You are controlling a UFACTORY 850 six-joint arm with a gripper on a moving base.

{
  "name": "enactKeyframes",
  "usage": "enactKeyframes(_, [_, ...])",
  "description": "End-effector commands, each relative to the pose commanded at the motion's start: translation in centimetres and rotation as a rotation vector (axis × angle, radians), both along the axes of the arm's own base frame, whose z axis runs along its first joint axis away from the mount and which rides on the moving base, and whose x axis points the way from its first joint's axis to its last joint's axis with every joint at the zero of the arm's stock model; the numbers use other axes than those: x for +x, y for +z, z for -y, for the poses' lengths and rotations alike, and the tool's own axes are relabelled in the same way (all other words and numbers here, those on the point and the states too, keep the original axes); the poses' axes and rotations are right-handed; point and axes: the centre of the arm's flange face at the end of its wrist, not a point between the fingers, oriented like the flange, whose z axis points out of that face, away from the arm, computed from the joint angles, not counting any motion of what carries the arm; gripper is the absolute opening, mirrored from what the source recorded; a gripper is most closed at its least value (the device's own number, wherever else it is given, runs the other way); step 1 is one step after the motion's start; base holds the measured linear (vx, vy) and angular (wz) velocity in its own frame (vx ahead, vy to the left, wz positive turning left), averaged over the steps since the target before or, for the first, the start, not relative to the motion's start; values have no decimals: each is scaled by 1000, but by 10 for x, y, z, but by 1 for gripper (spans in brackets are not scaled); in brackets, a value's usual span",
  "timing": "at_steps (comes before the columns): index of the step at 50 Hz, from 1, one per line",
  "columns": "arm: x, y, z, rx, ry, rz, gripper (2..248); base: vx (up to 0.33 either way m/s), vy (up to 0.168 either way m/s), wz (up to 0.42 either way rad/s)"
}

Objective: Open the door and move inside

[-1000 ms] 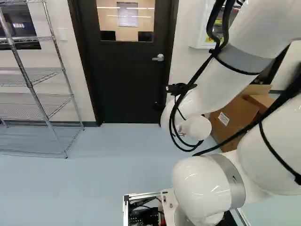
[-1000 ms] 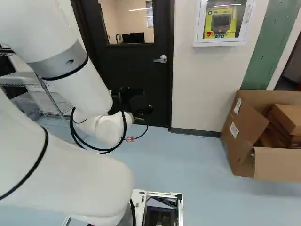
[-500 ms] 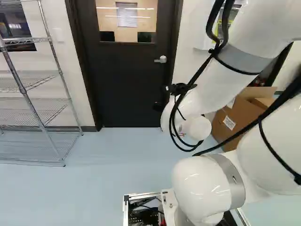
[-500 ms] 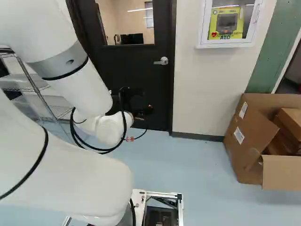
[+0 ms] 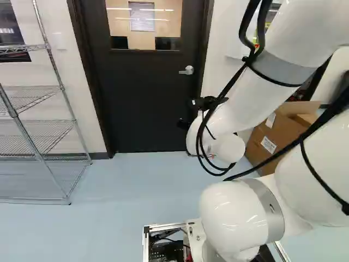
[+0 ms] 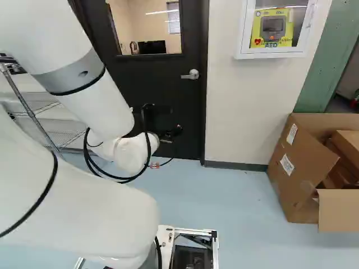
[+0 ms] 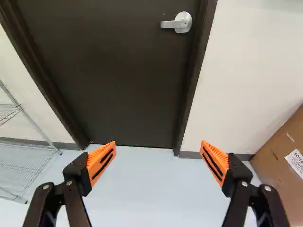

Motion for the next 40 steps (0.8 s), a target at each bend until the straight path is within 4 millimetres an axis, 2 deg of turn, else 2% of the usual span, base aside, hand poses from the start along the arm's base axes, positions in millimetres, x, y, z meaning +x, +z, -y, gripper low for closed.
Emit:
enactKeyframes(17, [0,0,0,0,0,0,247,121,32,-160])
enactKeyframes(40, [0,0,0,0,0,0,247,118,55,-22])
